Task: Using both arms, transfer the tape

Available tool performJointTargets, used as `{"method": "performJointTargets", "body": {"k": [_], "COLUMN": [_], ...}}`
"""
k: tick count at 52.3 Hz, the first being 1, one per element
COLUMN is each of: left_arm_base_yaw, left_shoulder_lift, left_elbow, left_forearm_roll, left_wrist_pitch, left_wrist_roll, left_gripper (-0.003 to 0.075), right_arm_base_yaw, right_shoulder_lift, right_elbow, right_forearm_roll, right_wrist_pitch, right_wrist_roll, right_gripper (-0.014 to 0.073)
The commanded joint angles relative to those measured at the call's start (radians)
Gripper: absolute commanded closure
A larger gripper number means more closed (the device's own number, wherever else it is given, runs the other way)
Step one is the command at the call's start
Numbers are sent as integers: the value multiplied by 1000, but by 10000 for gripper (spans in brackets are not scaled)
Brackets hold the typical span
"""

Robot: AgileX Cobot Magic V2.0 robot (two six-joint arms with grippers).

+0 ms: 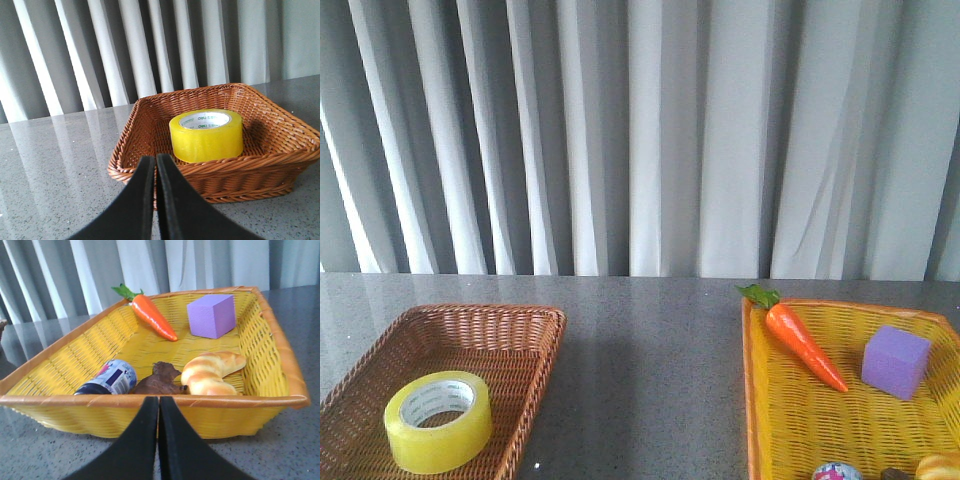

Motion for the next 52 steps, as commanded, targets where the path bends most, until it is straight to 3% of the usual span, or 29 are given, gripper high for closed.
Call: {"method": "performJointTargets", "body": {"k": [1, 5, 12, 18, 52], "left_arm_base_yaw": [-4, -4, -4, -4, -4], "left_shoulder_lift": [-16, -16, -16, -16, -16], "left_elbow": [-23, -23, -23, -23, -23], "left_forearm_roll": [-3, -3, -3, -3, -3], "left_wrist_pitch": [-67, -67, -67, -67, -67], "left_wrist_roll": [-2, -2, -2, -2, -2], "left_gripper": [726, 726, 726, 726, 726], "right_arm_base_yaw": [-15, -15, -15, -15, -15], "right_shoulder_lift": [-6, -6, -6, -6, -6], "right_elbow": [8, 8, 8, 8, 8], "right_forearm_roll": [-129, -181, -153, -97, -100], "right_wrist_pitch": [-69, -99, -158, -160, -160], "right_wrist_roll": [127, 159, 174, 179, 179], "right_gripper": [599, 599, 599, 599, 599]}}
